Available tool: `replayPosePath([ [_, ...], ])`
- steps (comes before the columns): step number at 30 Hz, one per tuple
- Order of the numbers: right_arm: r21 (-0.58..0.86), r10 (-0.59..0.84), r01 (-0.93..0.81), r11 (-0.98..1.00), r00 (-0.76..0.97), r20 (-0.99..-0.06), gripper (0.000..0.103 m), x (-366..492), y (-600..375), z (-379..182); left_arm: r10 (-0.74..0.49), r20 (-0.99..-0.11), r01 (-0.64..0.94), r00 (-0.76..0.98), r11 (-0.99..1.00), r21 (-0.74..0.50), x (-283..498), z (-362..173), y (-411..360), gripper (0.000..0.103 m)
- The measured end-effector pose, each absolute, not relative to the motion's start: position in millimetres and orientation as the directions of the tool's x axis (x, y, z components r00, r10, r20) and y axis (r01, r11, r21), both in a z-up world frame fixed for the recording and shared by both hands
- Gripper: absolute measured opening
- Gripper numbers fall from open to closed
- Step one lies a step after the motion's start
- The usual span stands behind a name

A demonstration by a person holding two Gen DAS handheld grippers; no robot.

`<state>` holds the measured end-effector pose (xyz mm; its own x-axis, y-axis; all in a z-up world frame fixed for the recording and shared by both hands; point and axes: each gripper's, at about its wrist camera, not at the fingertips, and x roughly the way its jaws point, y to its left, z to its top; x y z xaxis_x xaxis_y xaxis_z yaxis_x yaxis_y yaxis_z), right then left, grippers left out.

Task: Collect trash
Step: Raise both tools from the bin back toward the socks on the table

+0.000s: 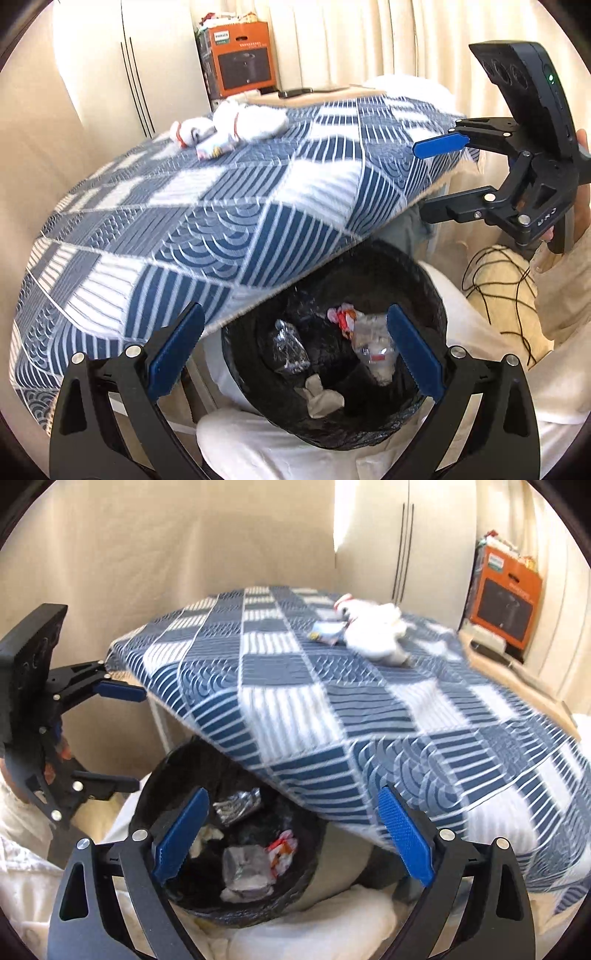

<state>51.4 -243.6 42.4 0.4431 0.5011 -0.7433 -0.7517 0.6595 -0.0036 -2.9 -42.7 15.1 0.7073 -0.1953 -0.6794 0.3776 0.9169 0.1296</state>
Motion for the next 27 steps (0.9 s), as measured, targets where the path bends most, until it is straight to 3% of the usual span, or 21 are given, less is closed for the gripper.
replayPosePath([
  [11,-0.025,0.488,-0.719,0.695,0.496,-0.718,0.089,88,-246,71,-0.212,-0.646,0.385,0.733,0.913,0.137,20,53,-37,0.097],
  [27,-0.004,0.471,-0.703,0.711,0.481,-0.739,0.090,159,-221,69,-0.174,-0.696,0.363,0.697,0.922,0.133,99,60,-16,0.097],
])
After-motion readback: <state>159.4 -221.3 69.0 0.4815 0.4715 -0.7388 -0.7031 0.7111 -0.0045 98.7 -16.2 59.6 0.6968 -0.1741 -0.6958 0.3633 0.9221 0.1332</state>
